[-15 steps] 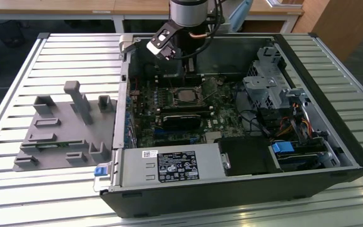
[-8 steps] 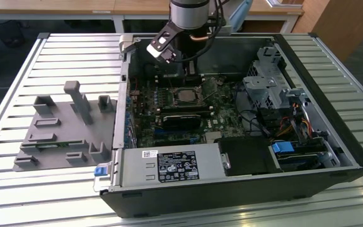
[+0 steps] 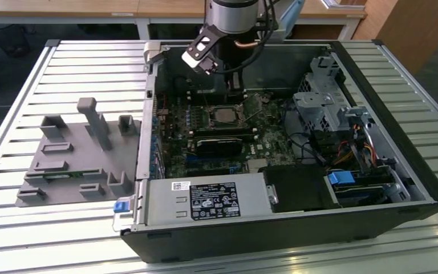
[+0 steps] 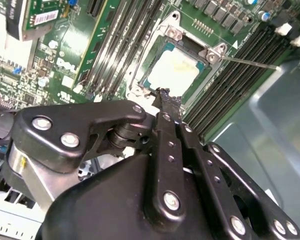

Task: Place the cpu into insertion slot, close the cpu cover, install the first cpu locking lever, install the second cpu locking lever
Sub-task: 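Close the cpu cover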

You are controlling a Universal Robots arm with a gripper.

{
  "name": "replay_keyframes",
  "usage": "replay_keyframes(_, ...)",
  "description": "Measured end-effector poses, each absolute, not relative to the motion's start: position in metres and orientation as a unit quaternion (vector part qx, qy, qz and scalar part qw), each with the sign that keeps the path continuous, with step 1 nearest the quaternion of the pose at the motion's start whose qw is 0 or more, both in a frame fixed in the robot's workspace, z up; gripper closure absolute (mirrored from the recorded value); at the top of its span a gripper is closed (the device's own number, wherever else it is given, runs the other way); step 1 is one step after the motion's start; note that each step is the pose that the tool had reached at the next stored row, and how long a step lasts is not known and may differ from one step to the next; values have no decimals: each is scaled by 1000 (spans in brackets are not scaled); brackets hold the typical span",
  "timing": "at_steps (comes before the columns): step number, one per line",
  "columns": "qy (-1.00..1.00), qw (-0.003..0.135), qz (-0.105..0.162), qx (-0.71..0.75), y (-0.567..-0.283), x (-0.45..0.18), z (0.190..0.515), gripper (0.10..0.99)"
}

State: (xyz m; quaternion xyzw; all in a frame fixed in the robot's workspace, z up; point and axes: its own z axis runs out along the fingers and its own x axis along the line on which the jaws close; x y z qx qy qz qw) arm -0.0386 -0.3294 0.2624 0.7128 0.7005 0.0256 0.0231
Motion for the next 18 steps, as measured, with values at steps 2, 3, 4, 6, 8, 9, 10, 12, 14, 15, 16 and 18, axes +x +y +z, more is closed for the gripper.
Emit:
replay_keyframes(2,701,23,26,713,-329,-38,265,980)
replay_keyframes(3,701,23,26,713,-329,-37,266,980)
replay_keyframes(4,701,23,26,713,-329,-37,266,980)
replay_keyframes(6,701,23,26,713,-329,-33,266,980)
replay_keyframes(8,701,23,26,713,-329,-29,266,980)
replay_keyframes(9,701,23,25,713,-329,-27,266,980)
replay_keyframes(10,701,23,25,713,-329,-25,266,980)
replay_keyframes(12,701,23,25,713,-329,-21,266,980)
replay_keyframes(14,701,22,25,713,-329,-17,266,980)
replay_keyframes(15,701,22,25,713,-329,-16,266,980)
replay_keyframes(16,701,22,25,713,-329,-15,266,980)
replay_keyframes(18,701,21,24,713,-329,-11,266,980)
